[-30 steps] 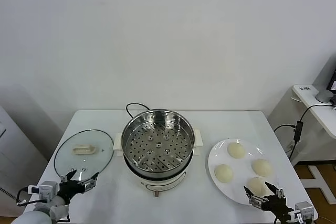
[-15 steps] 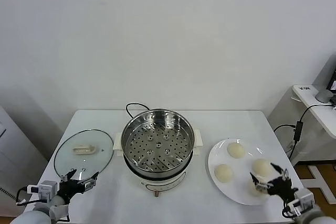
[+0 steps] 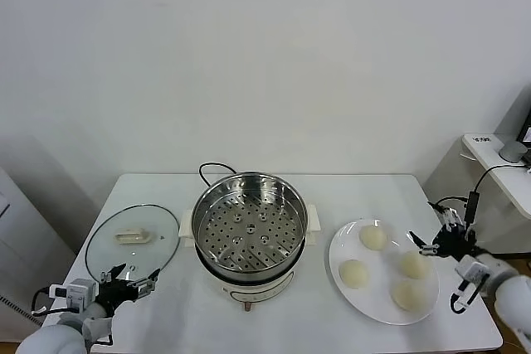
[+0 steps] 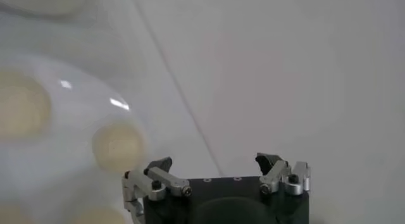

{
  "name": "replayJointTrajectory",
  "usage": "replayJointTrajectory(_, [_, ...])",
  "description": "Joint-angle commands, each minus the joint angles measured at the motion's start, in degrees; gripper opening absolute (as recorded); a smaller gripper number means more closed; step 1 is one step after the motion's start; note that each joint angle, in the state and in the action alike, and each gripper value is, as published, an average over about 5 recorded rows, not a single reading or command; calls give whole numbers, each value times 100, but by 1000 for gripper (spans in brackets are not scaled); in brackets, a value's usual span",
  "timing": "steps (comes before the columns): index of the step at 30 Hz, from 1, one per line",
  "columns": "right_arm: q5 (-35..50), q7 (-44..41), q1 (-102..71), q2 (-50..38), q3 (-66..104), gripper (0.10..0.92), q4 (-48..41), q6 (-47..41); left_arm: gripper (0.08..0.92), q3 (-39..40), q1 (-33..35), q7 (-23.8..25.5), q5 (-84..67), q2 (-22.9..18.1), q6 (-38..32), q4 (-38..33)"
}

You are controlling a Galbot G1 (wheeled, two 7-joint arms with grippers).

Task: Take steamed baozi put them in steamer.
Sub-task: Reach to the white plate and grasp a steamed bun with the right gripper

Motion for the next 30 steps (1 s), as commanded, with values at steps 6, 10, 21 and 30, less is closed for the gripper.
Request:
replayJointTrajectory(6, [643,-2689,3476,-1070,-3072,823,-1476,353,823,78,-168,31,131,64,169,118])
replayJointTrajectory(10, [1107,-3376,4586,-1099,-4191,823,-1884,345,823,86,-194,42,183,81,198,147])
replayJointTrajectory(21, [1431,-4085,6604,-553,-6498,823,-2875,476,823,94,-229,61,250,110,249,166])
replayJointTrajectory(30, [1516,-4306,7402,95,-7589,823,-3566,478,823,103,-251,68,281,97,274,181])
